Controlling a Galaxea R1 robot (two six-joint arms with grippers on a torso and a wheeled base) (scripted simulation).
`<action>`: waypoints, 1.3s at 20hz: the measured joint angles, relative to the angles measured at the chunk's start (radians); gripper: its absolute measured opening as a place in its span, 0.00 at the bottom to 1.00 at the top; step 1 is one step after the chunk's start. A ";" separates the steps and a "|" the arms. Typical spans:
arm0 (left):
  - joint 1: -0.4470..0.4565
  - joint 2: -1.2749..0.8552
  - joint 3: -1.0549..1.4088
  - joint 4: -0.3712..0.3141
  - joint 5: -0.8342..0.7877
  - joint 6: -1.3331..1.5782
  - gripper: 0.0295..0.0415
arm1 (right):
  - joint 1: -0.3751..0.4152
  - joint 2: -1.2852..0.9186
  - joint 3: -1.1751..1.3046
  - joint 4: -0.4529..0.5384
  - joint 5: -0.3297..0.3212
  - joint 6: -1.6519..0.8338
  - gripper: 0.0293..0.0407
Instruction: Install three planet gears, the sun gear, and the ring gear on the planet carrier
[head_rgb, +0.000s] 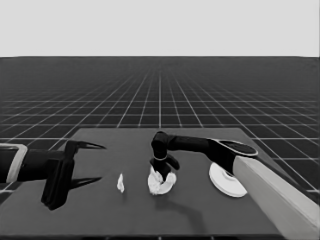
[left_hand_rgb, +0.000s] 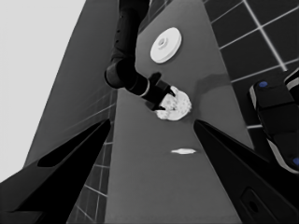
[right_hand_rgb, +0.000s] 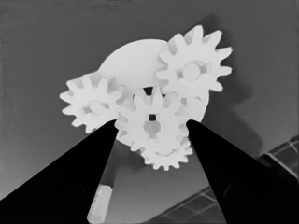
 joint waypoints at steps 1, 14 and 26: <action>0.000 0.000 0.000 0.000 0.000 0.000 0.75 | 0.000 0.000 0.000 0.000 0.000 0.010 0.14; 0.000 0.000 0.000 0.000 0.000 0.000 0.75 | 0.000 0.000 0.000 0.000 0.000 0.147 0.14; 0.000 0.000 0.000 0.000 0.000 0.000 0.75 | 0.000 0.000 0.000 0.000 0.000 0.182 0.81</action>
